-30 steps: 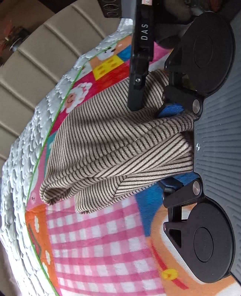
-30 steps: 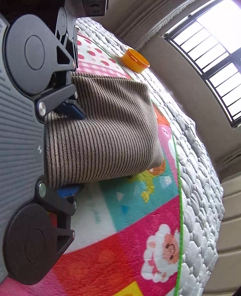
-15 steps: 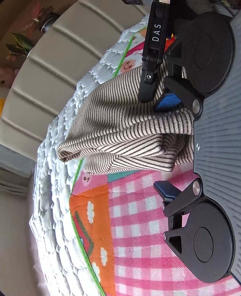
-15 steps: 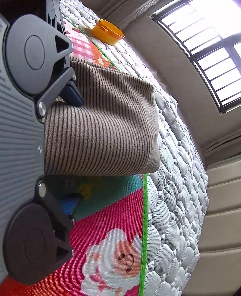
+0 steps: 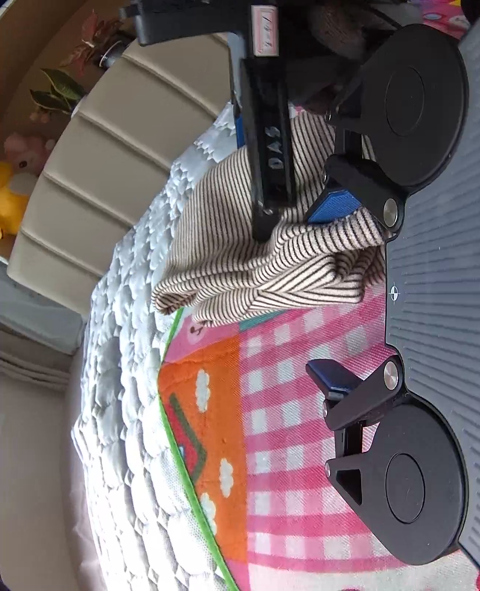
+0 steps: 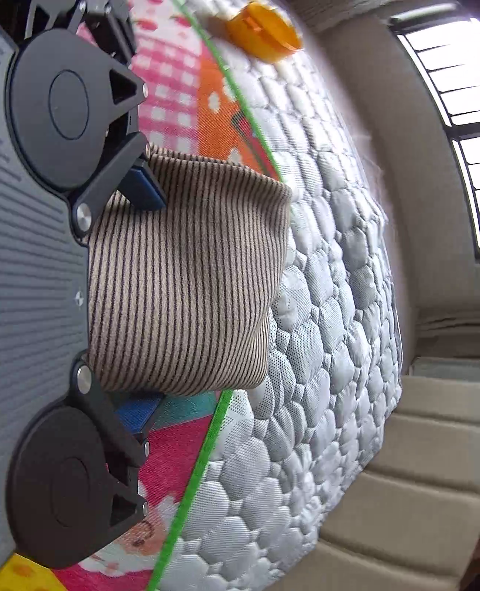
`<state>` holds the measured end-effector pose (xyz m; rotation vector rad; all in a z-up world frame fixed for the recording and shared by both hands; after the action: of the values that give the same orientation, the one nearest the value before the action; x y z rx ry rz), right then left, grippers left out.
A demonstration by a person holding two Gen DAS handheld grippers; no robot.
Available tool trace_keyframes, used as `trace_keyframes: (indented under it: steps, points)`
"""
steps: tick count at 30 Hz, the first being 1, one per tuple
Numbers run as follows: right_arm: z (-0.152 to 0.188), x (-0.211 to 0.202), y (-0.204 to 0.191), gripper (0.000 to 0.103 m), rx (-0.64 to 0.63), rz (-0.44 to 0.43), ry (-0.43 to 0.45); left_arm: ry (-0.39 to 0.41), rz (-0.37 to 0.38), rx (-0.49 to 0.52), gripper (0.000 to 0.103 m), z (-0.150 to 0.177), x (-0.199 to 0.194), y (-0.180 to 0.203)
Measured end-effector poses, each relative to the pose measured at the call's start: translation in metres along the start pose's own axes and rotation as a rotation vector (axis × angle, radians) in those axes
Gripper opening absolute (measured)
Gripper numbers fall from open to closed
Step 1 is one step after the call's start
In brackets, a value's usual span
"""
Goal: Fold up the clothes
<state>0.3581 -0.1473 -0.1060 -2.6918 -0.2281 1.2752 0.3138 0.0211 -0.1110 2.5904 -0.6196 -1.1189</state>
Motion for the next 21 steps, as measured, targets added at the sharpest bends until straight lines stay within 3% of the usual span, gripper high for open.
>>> trace_keyframes:
  steps: [3, 6, 7, 8, 10, 11, 13, 16, 21]
  points:
    - [0.031, -0.017, 0.03, 0.103, 0.199, -0.096, -0.023, 0.0, 0.008, -0.002, 0.088, -0.001, 0.001, -0.003]
    - [0.056, -0.019, 0.035, 0.103, 0.34, -0.182, -0.057, -0.003, -0.002, -0.007, 0.088, -0.002, 0.0, -0.006]
    - [0.064, -0.02, 0.036, 0.095, 0.386, -0.21, -0.067, -0.007, 0.002, -0.02, 0.088, -0.001, 0.0, -0.008]
    - [0.058, -0.027, 0.03, 0.087, 0.411, -0.261, -0.05, -0.011, 0.006, -0.034, 0.088, -0.001, 0.0, -0.01]
    - [0.034, -0.046, 0.011, 0.089, 0.444, -0.381, 0.004, -0.016, 0.011, -0.053, 0.088, -0.001, 0.001, -0.013]
    - [0.023, -0.053, 0.005, 0.089, 0.421, -0.399, 0.022, -0.014, 0.007, -0.052, 0.088, -0.001, 0.0, -0.013]
    - [0.012, -0.054, -0.002, 0.089, 0.298, -0.31, 0.031, -0.009, 0.0, -0.049, 0.087, -0.001, 0.0, -0.014]
    - [0.012, -0.036, 0.003, 0.089, 0.085, -0.044, 0.021, -0.012, -0.001, -0.061, 0.087, -0.001, 0.001, -0.019]
    - [0.037, -0.015, 0.009, 0.093, -0.015, 0.068, -0.013, -0.013, -0.003, -0.044, 0.091, 0.001, 0.003, -0.018]
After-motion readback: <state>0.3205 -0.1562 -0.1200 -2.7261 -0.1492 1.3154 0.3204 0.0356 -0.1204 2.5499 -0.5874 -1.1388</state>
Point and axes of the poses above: each gripper's, at about its wrist camera, not at the fingertips, and x roughly the way its jaws point, y to its right, z to its underside, the point moved 9 cm from there along x, roughly the way its jaws point, and after that the axes turned 1 degree about x, right-handed, at the moved point
